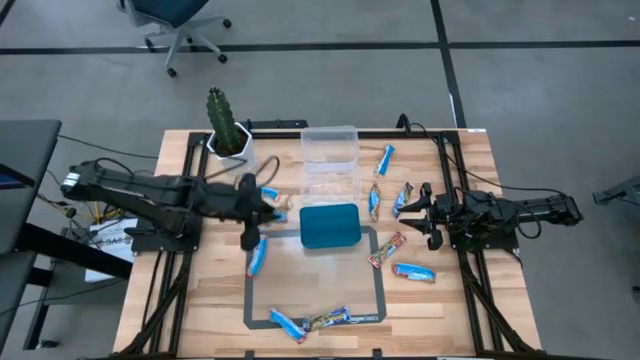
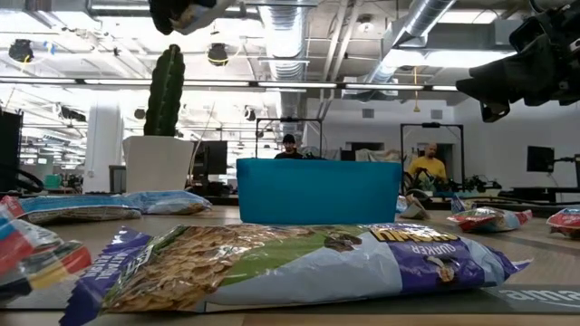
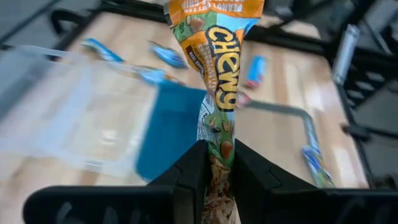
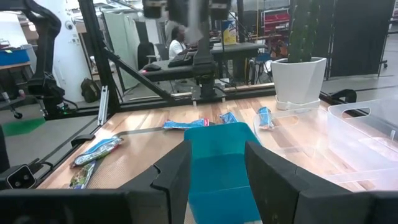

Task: Pick and place Granola Bars by type
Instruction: Put the yellow granola bar into the top transparent bin

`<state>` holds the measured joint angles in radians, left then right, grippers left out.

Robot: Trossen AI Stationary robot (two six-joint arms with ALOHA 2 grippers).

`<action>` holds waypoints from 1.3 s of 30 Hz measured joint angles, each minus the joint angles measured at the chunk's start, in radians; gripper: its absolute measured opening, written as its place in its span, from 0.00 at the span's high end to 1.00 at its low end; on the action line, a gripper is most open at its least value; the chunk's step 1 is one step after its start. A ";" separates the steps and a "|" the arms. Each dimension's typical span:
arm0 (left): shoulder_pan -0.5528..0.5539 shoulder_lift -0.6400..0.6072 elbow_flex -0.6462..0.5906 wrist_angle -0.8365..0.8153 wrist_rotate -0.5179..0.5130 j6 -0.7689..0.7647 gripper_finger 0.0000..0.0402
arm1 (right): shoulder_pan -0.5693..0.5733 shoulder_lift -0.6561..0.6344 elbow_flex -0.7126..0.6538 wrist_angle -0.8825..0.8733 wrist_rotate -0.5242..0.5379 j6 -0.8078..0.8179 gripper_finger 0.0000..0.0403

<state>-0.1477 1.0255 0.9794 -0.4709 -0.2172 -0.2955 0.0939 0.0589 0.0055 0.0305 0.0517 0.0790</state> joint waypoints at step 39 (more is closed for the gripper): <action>0.659 0.913 0.737 -0.142 0.105 0.332 0.86 | 0.000 0.000 0.000 0.000 0.000 0.000 0.64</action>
<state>0.5114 1.9383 1.7168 -0.6132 -0.1123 0.0365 0.0940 0.0586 0.0055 0.0307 0.0517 0.0790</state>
